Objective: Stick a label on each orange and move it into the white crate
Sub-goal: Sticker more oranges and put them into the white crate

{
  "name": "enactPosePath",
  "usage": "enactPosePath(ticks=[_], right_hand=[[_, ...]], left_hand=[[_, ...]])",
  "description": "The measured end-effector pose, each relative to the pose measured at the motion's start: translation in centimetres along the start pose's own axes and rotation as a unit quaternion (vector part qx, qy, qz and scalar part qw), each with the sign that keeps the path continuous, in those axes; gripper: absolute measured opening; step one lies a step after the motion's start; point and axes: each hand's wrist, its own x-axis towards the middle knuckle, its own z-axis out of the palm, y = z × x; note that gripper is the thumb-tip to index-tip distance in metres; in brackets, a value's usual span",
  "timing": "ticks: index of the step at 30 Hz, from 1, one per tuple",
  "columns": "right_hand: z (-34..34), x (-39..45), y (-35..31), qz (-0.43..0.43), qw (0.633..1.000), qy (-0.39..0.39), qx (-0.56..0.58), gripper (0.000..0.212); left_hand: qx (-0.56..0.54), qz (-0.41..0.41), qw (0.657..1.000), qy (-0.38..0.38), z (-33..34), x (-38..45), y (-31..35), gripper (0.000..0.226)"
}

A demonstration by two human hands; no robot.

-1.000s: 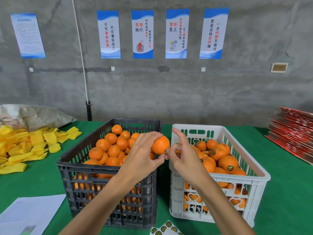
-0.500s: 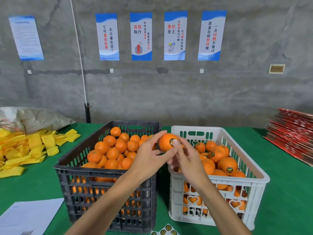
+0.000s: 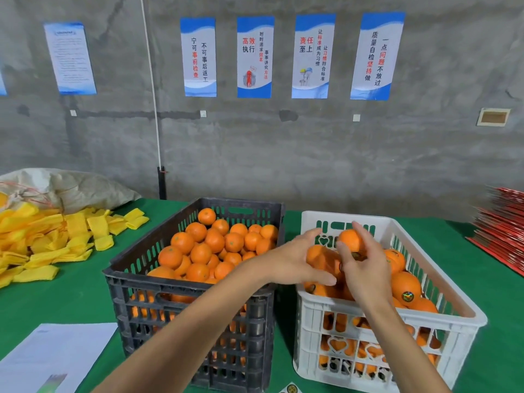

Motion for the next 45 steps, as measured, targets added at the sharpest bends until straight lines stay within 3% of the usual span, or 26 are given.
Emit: enactPosePath(ticks=[4, 6, 10, 14, 17, 19, 23, 27, 30, 32, 36, 40, 42, 45], right_hand=[[0.2, 1.2, 1.2, -0.09, 0.981, 0.036, -0.166, 0.046], [0.7, 1.3, 1.4, -0.111, 0.971, 0.012, -0.213, 0.045], [2.1, 0.9, 2.4, -0.125, 0.947, -0.025, -0.296, 0.05], [2.3, 0.8, 3.1, -0.138, 0.94, -0.013, -0.312, 0.051], [2.5, 0.9, 3.3, -0.134, 0.941, -0.01, -0.312, 0.05], [2.6, 1.0, 3.5, -0.133, 0.94, -0.005, -0.315, 0.049], [2.4, 0.6, 3.0, -0.146, 0.946, -0.007, -0.288, 0.045], [1.6, -1.0, 0.8, -0.188, 0.957, -0.056, -0.213, 0.041], [1.6, -4.6, -1.9, -0.157, 0.983, -0.076, -0.064, 0.052], [1.7, -7.3, -3.6, -0.147, 0.985, -0.081, 0.039, 0.052], [0.6, -12.6, -3.9, -0.124, 0.984, -0.058, 0.115, 0.032], [-0.9, -17.0, 0.3, -0.028, 0.983, -0.134, 0.119, 0.032], [-1.7, -18.9, 3.3, 0.035, 0.977, -0.186, 0.103, 0.037], [-2.9, -21.5, 7.2, 0.084, 0.963, -0.257, -0.013, 0.061]], left_hand=[[0.078, -0.125, 0.984, 0.101, -5.2, 0.5, -5.6, 0.063], [0.133, -0.234, 0.96, 0.073, -7.9, 0.7, -9.4, 0.056], [0.241, -0.393, 0.881, -0.103, -10.4, 1.5, -15.0, 0.08], [0.258, -0.42, 0.863, -0.113, -10.2, 3.1, -17.0, 0.093], [0.326, -0.402, 0.845, -0.135, -9.2, 4.3, -17.2, 0.098], [0.35, -0.358, 0.858, -0.116, -8.9, 4.4, -16.9, 0.088], [0.389, -0.22, 0.894, 0.011, -9.6, 2.5, -13.5, 0.068], [0.269, -0.028, 0.943, 0.193, -8.6, -1.1, -7.9, 0.068], [0.206, 0.182, 0.919, 0.283, -5.2, -5.2, -3.2, 0.066], [0.16, 0.241, 0.908, 0.303, -2.0, -8.0, -0.9, 0.067], [0.12, 0.218, 0.924, 0.291, 3.8, -11.4, -0.4, 0.078], [0.085, 0.113, 0.963, 0.231, 9.1, -14.2, -3.4, 0.074], [0.046, 0.056, 0.977, 0.2, 12.0, -15.3, -5.5, 0.07], [-0.071, -0.053, 0.981, 0.175, 16.7, -16.5, -8.0, 0.063]])
